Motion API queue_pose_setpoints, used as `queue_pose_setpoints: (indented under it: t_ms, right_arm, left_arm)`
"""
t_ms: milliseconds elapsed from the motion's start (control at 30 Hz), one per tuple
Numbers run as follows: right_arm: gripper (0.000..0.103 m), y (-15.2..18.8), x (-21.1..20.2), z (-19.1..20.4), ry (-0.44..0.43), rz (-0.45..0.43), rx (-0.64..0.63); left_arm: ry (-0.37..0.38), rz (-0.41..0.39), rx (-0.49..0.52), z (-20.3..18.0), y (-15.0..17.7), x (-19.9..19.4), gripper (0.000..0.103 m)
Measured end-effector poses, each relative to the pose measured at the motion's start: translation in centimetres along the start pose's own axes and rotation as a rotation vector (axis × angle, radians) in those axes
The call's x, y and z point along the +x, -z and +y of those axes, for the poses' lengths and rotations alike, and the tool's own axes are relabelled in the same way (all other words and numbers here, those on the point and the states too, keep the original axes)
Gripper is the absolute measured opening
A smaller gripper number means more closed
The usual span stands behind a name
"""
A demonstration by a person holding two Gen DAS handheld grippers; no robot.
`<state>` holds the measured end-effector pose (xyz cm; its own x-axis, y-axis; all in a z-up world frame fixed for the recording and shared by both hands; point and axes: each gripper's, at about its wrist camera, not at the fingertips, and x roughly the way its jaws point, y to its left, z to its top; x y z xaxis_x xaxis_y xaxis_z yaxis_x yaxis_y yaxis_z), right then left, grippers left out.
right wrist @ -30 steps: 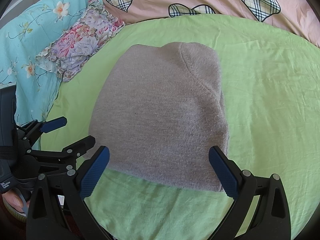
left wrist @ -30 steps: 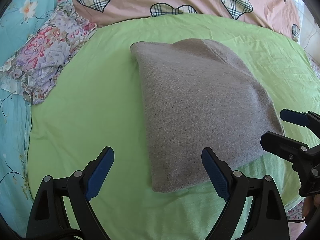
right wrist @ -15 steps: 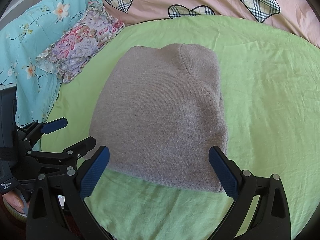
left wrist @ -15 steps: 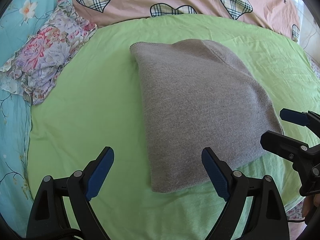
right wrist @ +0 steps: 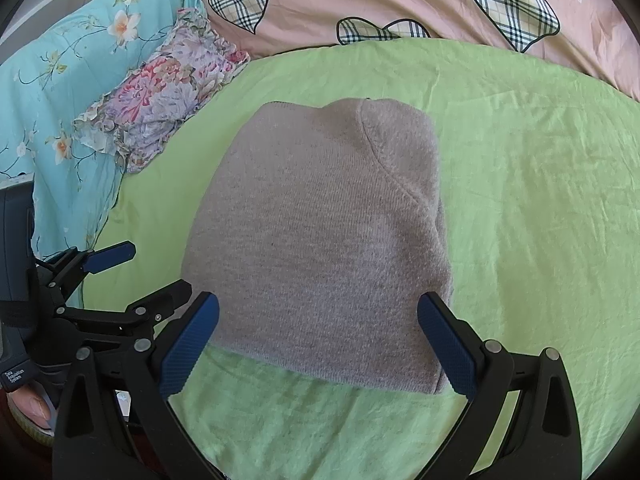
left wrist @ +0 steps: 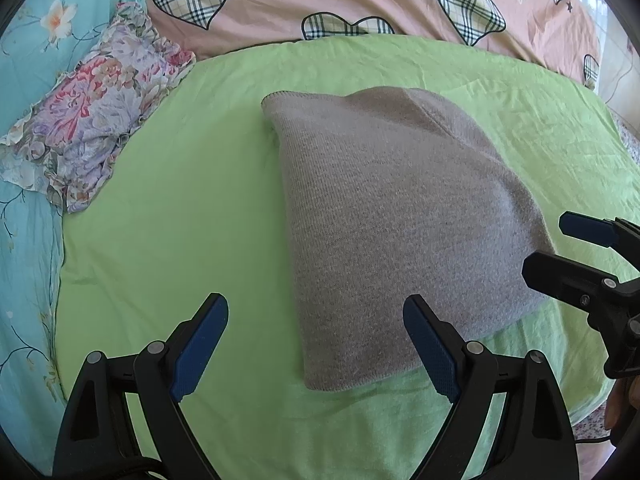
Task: Fold small clothes
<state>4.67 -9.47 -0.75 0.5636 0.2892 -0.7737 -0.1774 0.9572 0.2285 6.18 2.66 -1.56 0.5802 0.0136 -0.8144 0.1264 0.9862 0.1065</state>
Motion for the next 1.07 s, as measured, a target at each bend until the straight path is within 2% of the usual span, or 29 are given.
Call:
queue_pose_setpoints:
  t_ms: [567,1067]
  right_arm:
    - [0.099,-1.0,-0.2,0.1,0.01,-0.024,0.006]
    - [0.099,-0.7,0.6,-0.3,0.01,-0.034,0.037]
  left_arm:
    - [-0.012,-0.032,-0.015,0.7,-0.8,-0.1,0.09]
    - [-0.023,-0.02,-0.062,1.7,-1.2,0.6,0.09]
